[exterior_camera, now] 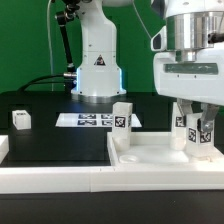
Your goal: Assemble square table
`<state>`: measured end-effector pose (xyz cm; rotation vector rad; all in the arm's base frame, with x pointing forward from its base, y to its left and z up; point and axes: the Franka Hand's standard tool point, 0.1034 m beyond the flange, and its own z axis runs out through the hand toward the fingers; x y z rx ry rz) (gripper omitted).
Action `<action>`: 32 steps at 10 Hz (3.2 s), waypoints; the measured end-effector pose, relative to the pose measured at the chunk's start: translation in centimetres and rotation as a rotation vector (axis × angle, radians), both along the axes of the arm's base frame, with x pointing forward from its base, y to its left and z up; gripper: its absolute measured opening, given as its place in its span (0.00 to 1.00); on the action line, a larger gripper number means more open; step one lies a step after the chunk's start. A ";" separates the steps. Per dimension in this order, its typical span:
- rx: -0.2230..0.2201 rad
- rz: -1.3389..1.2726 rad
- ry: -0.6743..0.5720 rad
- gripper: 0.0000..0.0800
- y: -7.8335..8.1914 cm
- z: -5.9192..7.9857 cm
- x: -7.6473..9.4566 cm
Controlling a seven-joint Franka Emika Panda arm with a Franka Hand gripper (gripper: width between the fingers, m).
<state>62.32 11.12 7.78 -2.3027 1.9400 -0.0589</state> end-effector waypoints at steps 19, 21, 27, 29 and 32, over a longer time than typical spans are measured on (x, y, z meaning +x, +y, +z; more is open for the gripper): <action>0.086 -0.320 0.023 0.78 -0.2 0.0 0.1; 0.064 -0.135 0.005 0.80 -0.1 0.1 0.2; 0.009 0.300 -0.043 0.81 -0.2 0.2 0.4; -0.013 0.432 -0.053 0.81 0.2 0.2 0.4; -0.051 0.589 -0.058 0.81 0.7 0.4 0.5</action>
Offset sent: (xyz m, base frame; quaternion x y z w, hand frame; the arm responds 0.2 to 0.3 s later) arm 0.0005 0.0049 -0.0031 -0.0153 -0.0090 0.2173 0.9759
